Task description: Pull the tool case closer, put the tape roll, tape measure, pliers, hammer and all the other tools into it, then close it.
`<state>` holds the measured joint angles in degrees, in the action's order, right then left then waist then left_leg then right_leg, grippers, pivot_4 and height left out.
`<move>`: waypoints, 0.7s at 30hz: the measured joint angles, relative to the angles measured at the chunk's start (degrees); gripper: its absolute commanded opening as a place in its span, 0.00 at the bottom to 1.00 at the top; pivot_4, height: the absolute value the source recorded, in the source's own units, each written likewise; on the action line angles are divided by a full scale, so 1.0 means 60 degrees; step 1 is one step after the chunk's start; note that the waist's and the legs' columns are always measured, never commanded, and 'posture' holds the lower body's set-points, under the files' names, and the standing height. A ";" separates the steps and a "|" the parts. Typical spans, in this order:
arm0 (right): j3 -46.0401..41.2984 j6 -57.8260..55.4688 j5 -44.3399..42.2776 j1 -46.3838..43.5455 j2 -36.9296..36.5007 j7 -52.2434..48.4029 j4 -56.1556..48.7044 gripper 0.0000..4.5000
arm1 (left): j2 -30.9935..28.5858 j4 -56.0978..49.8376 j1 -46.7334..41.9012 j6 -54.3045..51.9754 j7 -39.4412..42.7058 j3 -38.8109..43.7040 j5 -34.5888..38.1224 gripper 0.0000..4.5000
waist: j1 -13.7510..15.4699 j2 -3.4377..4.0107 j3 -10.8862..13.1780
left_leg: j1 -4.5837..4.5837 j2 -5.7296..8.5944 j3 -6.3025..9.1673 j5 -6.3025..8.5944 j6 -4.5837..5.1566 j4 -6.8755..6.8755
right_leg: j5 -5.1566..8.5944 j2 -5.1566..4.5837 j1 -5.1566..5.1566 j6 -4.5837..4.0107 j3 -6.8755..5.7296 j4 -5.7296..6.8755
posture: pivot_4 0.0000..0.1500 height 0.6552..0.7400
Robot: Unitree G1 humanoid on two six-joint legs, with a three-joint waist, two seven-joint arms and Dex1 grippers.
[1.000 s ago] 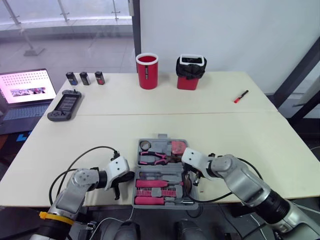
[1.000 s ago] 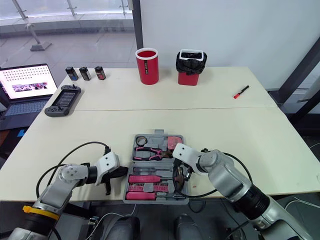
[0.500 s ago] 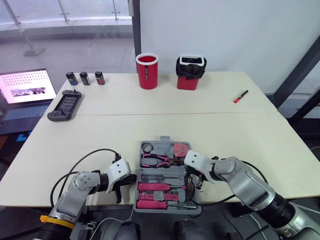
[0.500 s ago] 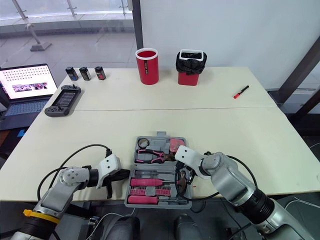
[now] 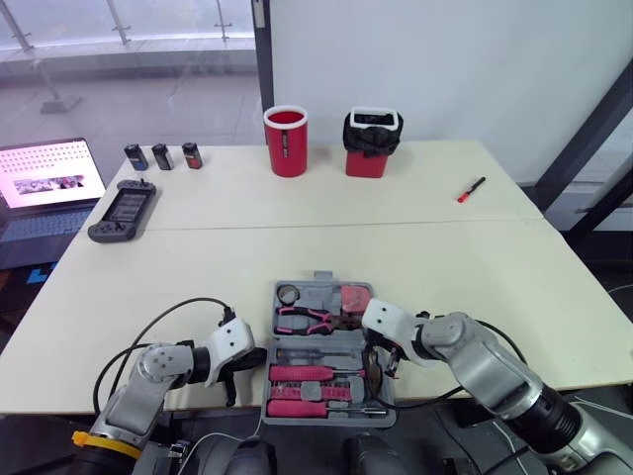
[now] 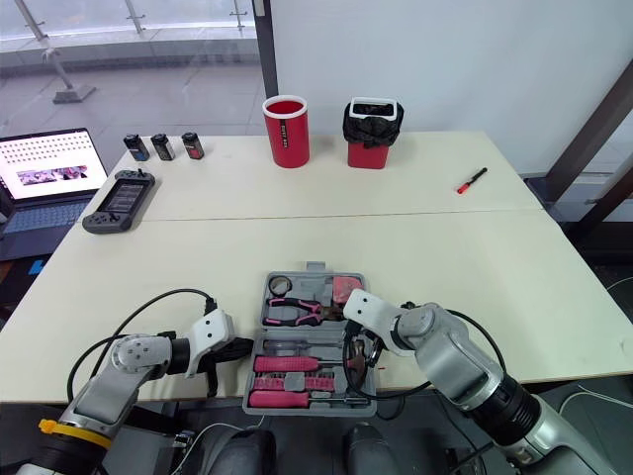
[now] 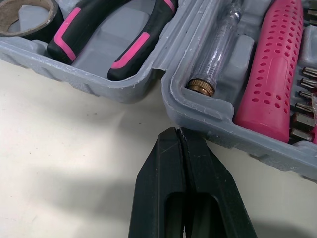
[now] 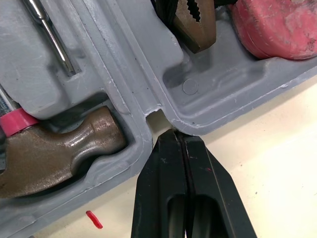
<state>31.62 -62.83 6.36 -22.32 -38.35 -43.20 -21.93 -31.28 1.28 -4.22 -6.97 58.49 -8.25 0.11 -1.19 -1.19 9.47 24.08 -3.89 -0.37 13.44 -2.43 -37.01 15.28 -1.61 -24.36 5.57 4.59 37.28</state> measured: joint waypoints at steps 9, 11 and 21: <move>0.0042 0.0000 0.0006 -0.0073 0.0247 0.0008 0.0053 0.00 | -0.0207 -0.0194 0.0266 -0.0058 -0.0105 0.0105 0.0158 0.01 | -0.0179 -0.0001 0.0000 | -0.0004 -0.0004 0.0006 0.0000 0.0001 0.0013 | 0.0001 0.0005 -0.0003 -0.0002 -0.0001 0.0001 | 1.00 0.98; 0.0054 0.0000 0.0015 -0.0139 0.0363 0.0015 0.0169 0.00 | -0.0215 -0.0194 0.0275 -0.0076 -0.0140 0.0109 0.0215 0.01 | -0.0229 -0.0002 -0.0001 | -0.0008 -0.0004 0.0010 0.0001 0.0001 0.0016 | 0.0001 0.0009 -0.0003 -0.0002 -0.0001 0.0002 | 1.00 0.98; 0.0210 0.0257 0.0054 -0.0943 0.0922 0.0018 0.1381 0.00 | -0.0292 0.0227 -0.0063 -0.0235 -0.0182 0.0129 0.0338 0.01 | -0.0248 -0.0010 -0.0006 | -0.0068 -0.0004 0.0015 0.0000 0.0001 0.0017 | -0.0018 0.0014 0.0027 -0.0032 0.0002 0.0007 | 1.00 0.98</move>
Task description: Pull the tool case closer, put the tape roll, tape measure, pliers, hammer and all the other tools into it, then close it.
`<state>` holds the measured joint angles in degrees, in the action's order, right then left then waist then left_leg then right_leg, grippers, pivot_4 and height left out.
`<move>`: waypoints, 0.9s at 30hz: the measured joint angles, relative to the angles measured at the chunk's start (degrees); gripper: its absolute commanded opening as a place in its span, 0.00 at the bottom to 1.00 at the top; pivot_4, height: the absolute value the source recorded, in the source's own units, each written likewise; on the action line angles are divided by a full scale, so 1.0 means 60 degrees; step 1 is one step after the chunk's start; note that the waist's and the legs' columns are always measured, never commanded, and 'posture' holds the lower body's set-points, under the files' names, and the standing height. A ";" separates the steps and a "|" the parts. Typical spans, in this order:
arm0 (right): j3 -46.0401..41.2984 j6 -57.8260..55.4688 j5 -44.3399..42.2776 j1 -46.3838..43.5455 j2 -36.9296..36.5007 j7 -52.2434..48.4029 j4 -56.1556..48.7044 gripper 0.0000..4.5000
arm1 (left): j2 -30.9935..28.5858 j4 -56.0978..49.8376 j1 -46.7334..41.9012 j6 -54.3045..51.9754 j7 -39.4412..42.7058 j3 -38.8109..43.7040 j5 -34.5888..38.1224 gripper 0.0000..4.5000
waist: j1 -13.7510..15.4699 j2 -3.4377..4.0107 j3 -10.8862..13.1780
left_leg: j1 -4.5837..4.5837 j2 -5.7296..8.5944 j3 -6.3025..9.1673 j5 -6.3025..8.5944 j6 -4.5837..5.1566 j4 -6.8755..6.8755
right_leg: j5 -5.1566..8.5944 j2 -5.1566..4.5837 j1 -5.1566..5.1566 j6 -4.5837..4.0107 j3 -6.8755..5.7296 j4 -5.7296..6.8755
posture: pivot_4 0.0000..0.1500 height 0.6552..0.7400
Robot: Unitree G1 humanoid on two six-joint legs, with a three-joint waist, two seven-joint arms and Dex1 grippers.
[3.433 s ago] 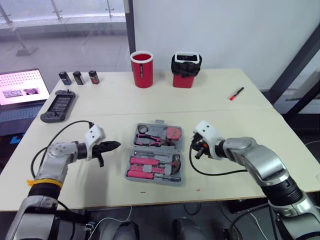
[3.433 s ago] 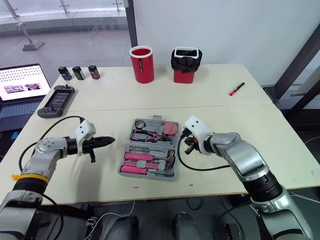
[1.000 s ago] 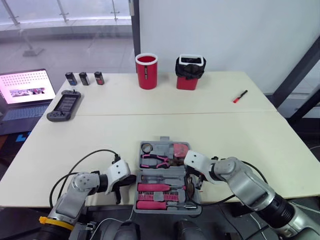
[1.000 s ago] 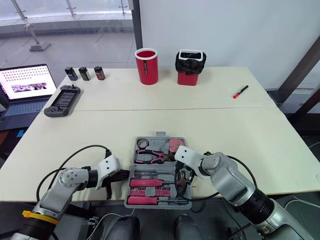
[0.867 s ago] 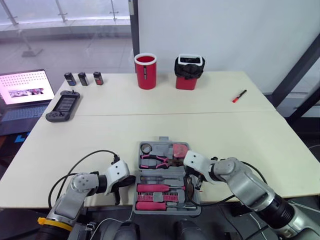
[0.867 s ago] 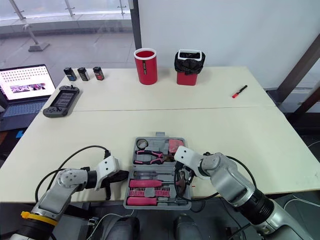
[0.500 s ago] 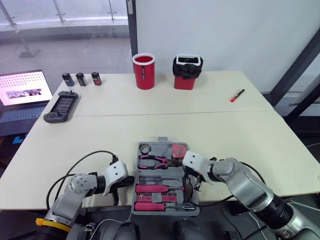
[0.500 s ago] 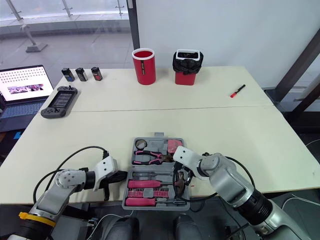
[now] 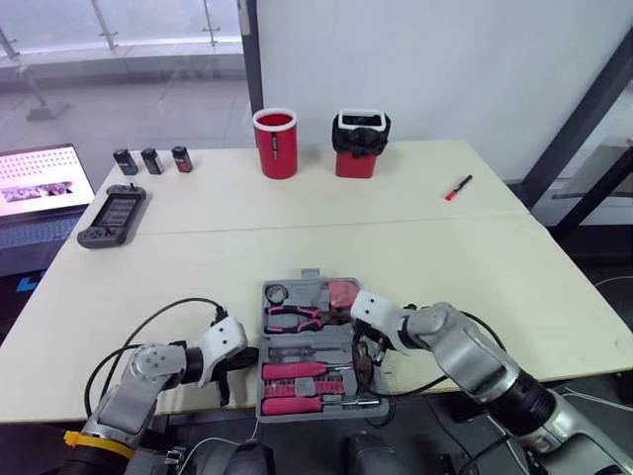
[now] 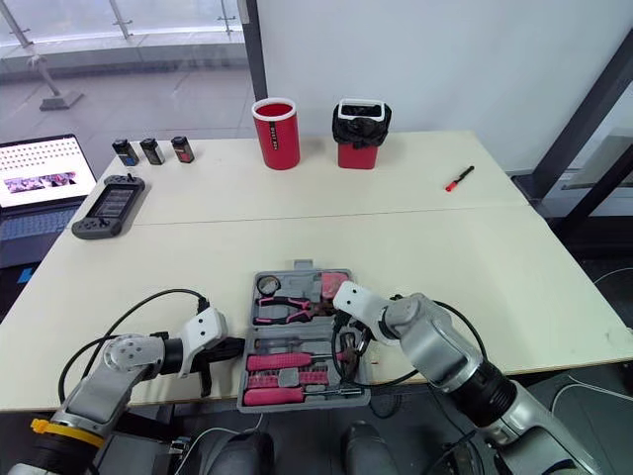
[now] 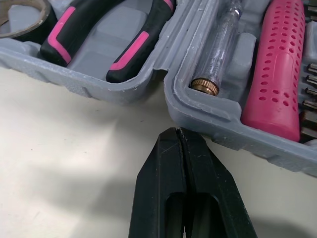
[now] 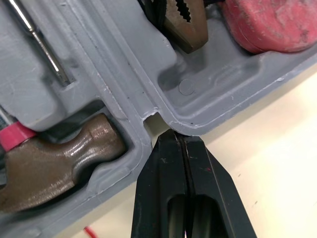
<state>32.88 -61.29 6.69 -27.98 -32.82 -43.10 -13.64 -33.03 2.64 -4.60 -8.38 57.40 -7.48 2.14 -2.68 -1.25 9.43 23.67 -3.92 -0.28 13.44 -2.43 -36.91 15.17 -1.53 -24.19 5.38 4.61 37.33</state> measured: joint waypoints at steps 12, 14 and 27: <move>0.0078 0.0063 0.0005 -0.0107 0.0122 0.0004 0.0088 0.00 | -0.0008 0.0483 -0.0311 0.0019 -0.0146 0.0212 0.0168 0.01 | 0.0010 0.0000 0.0000 | -0.0001 0.0000 -0.0001 0.0000 0.0000 0.0005 | 0.0000 0.0001 -0.0003 0.0000 0.0001 0.0002 | 1.00 0.98; 0.0090 0.0075 0.0005 -0.0116 0.0128 0.0004 0.0089 0.00 | -0.0007 0.0482 -0.0311 -0.0001 -0.0183 0.0225 0.0170 0.01 | 0.0009 0.0000 0.0000 | -0.0001 0.0000 -0.0001 0.0000 0.0000 0.0005 | 0.0000 0.0001 -0.0004 0.0000 0.0001 0.0002 | 1.00 0.98; 0.0281 0.0808 0.0192 -0.0654 0.0472 -0.0015 0.0982 0.00 | -0.0247 0.0440 -0.0299 -0.0141 -0.0147 0.0298 0.0195 0.01 | -0.0118 0.0000 0.0000 | -0.0001 0.0000 0.0003 0.0000 0.0000 0.0016 | 0.0000 0.0004 -0.0008 -0.0001 0.0002 0.0002 | 1.00 0.98</move>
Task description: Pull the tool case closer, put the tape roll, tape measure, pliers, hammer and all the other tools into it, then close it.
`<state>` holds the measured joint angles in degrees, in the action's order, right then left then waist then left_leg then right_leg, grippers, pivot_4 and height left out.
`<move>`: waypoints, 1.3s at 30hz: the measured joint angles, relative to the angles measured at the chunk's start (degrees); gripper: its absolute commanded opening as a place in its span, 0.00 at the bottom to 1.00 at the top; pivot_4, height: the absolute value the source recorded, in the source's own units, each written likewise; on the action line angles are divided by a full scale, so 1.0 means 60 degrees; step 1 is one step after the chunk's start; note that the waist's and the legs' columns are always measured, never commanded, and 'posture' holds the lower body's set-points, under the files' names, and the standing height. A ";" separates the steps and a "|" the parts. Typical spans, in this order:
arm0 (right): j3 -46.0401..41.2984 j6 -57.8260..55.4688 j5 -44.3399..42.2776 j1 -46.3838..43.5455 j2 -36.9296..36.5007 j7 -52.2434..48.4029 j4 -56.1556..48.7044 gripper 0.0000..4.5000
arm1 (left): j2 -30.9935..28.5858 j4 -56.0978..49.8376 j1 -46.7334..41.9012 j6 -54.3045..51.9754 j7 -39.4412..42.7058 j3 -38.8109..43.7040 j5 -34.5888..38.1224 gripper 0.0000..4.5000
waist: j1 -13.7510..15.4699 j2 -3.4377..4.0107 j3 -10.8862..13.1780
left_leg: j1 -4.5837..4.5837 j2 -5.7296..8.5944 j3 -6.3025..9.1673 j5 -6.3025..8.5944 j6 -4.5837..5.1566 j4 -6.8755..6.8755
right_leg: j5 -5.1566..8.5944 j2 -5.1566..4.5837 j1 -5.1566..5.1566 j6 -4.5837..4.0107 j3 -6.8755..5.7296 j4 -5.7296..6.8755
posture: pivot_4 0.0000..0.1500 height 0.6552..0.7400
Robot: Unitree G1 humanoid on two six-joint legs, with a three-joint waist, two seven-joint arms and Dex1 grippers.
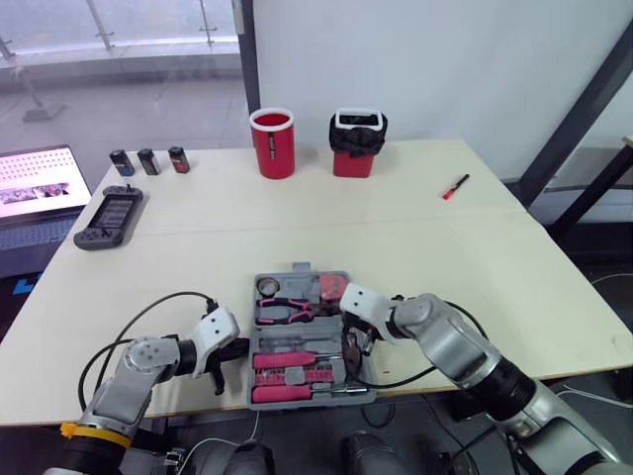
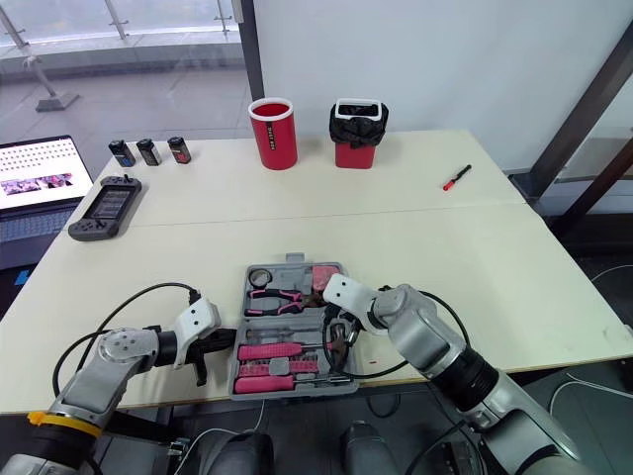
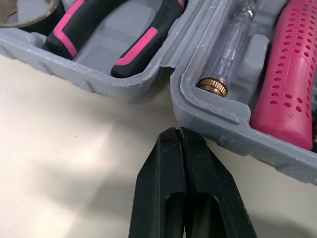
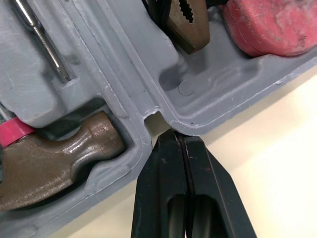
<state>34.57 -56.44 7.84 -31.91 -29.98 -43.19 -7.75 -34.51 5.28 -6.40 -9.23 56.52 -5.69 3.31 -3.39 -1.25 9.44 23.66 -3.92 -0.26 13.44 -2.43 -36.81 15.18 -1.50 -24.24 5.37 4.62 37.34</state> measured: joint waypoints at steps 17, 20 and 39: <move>0.0067 0.0071 0.0082 -0.0020 0.0033 -0.0015 0.0056 0.00 | -0.0317 0.0629 -0.0817 0.0196 0.0649 -0.0399 -0.0241 0.01 | -0.0056 0.0000 0.0000 | 0.0000 0.0001 0.0001 0.0000 0.0000 0.0007 | 0.0001 -0.0002 -0.0002 0.0000 0.0000 -0.0001 | 1.00 0.98; 0.0065 0.0075 0.0081 -0.0020 0.0041 -0.0015 0.0055 0.00 | -0.0372 0.0644 -0.0850 0.0196 0.0729 -0.0421 -0.0250 0.01 | -0.0058 0.0000 0.0000 | 0.0000 0.0001 0.0000 0.0000 0.0000 0.0008 | 0.0002 -0.0002 -0.0002 -0.0001 0.0000 -0.0002 | 1.00 0.98; -0.1653 0.1076 -0.0711 0.0708 -0.1599 -0.0774 -0.0775 0.00 | -0.1591 0.0903 -0.0436 0.0177 0.1290 0.1070 0.1080 0.01 | -0.0049 -0.0007 0.0025 | 0.0012 0.0005 -0.0003 -0.0002 -0.0001 0.0102 | 0.0021 -0.0002 -0.0051 -0.0001 0.0000 -0.0012 | 1.00 0.98</move>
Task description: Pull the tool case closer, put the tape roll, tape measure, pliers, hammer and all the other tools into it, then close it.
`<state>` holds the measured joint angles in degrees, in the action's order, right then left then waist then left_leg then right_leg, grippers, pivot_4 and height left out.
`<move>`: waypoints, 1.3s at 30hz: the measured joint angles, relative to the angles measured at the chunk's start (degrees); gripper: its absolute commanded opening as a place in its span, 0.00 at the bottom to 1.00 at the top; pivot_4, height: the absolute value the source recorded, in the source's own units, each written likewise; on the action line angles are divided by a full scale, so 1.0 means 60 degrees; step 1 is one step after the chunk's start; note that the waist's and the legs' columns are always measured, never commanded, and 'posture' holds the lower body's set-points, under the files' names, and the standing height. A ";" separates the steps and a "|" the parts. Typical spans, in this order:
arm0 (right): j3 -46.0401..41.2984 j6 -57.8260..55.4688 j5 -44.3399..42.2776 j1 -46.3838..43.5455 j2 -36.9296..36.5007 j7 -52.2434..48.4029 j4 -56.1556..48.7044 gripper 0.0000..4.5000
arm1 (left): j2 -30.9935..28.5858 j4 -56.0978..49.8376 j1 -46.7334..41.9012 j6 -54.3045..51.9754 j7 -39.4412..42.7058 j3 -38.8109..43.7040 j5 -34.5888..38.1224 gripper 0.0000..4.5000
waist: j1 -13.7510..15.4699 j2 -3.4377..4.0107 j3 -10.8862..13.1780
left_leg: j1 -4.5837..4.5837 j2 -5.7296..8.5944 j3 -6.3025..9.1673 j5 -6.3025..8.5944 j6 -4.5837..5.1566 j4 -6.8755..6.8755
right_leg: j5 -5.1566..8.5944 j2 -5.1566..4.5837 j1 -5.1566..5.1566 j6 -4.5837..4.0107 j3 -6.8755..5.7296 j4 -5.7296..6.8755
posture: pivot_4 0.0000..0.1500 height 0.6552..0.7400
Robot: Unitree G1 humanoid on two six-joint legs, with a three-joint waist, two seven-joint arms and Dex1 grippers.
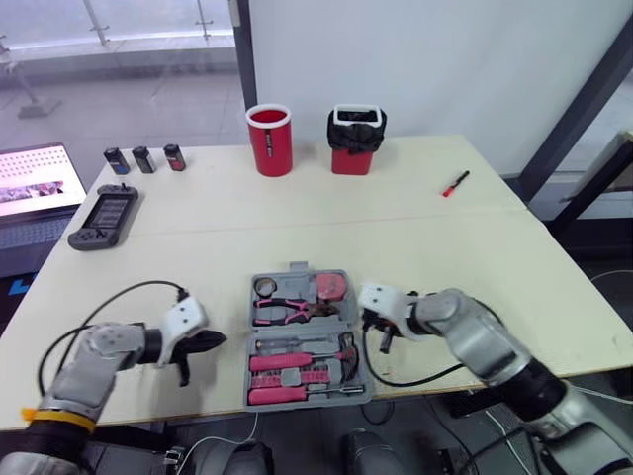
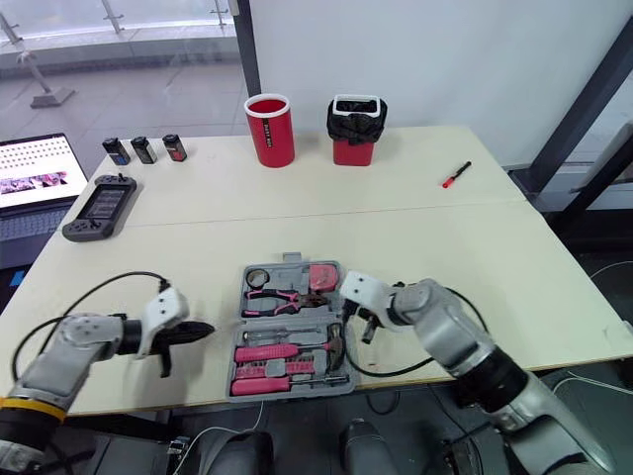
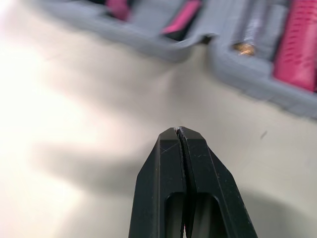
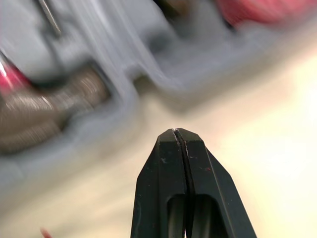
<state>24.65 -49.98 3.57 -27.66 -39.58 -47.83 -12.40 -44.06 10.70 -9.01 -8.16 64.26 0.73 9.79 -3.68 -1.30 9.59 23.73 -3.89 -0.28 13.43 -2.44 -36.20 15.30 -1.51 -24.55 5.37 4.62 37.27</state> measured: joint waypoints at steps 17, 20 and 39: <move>-0.3166 -0.3210 -0.2517 0.1373 0.1463 0.1273 -0.1978 0.74 | 0.1456 -0.2001 0.1071 -0.0384 0.1292 -0.0155 0.2457 0.00 | 0.0090 -0.0007 0.0009 | -0.0010 0.0004 -0.0006 -0.0003 -0.0006 -0.0011 | 0.0003 -0.0003 0.0015 -0.0011 0.0010 -0.0007 | 1.00 0.98; -0.3319 -0.3902 -0.2806 0.0696 0.2473 0.1793 -0.1542 0.98 | 0.1980 -0.1252 0.1004 0.0588 0.1114 -0.0714 0.1788 0.00 | 0.0056 -0.0004 0.0008 | -0.0020 0.0004 0.0002 -0.0004 -0.0005 -0.0002 | -0.0001 0.0009 0.0014 -0.0017 0.0015 -0.0004 | 1.00 0.98; -0.4883 -0.3890 -0.3261 -0.1915 0.4753 0.3886 0.4383 0.98 | 0.1828 0.1243 0.0545 0.4876 0.0675 -0.1886 -0.0141 0.00 | 0.0051 0.0072 -0.0034 | -0.0046 0.0004 0.0002 -0.0004 -0.0004 0.0011 | -0.0003 0.0008 0.0038 -0.0015 0.0014 -0.0001 | 1.00 0.98</move>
<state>-4.65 -73.32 -16.00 -39.15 -11.06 -24.51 13.90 -33.09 18.15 -5.74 21.09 68.31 -10.59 8.95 -3.37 -0.87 9.38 23.46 -3.87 -0.27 13.41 -2.46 -36.13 15.29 -1.46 -24.32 5.28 4.70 37.26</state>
